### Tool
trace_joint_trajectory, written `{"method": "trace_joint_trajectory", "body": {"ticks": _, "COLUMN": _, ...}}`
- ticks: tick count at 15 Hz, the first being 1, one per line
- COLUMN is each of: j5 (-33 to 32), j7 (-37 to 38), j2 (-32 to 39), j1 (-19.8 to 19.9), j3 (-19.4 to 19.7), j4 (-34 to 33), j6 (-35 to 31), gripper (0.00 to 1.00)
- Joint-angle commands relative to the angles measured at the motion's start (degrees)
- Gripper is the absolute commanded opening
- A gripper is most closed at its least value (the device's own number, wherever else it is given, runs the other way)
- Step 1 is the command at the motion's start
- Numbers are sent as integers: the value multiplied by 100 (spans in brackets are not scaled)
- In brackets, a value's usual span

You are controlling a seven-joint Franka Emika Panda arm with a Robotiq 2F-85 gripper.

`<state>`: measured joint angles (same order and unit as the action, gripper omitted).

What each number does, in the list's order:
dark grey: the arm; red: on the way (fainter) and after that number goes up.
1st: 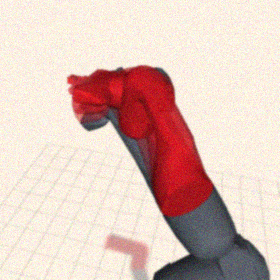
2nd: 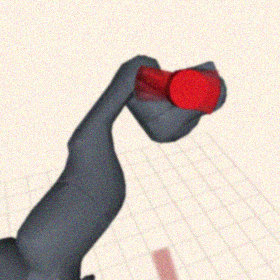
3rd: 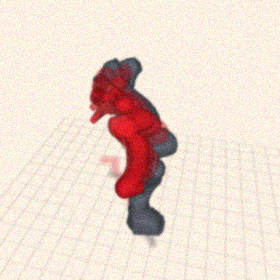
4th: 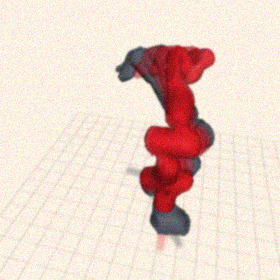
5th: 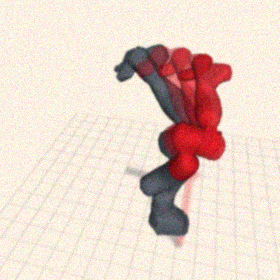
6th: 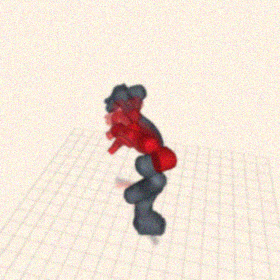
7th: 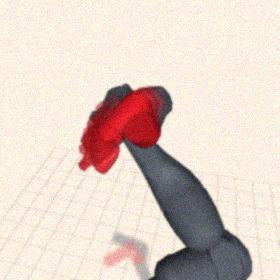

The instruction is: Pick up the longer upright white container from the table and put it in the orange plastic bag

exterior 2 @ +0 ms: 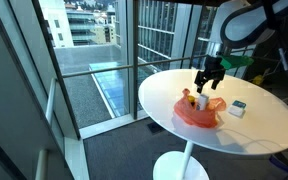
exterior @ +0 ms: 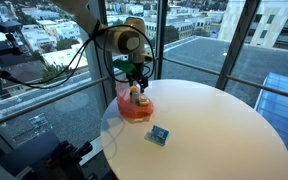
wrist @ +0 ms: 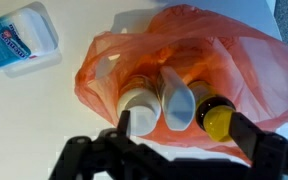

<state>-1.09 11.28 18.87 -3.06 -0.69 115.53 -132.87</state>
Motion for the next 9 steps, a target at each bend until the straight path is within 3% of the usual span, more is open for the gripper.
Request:
{"method": "trace_joint_trajectory", "body": {"ticks": 1, "j5": 40, "j7": -106, "j2": -438, "j1": 26, "j3": 29, "j4": 60, "j6": 661, "gripper": 100}}
{"method": "trace_joint_trajectory", "body": {"ticks": 5, "j5": 83, "j7": -191, "j2": -856, "j1": 83, "j3": 35, "j4": 240, "j6": 1297, "gripper": 100}}
{"method": "trace_joint_trajectory", "body": {"ticks": 9, "j5": -39, "j7": -186, "j2": -1349, "j1": 110, "j3": 73, "j4": 665, "j6": 1517, "gripper": 100}}
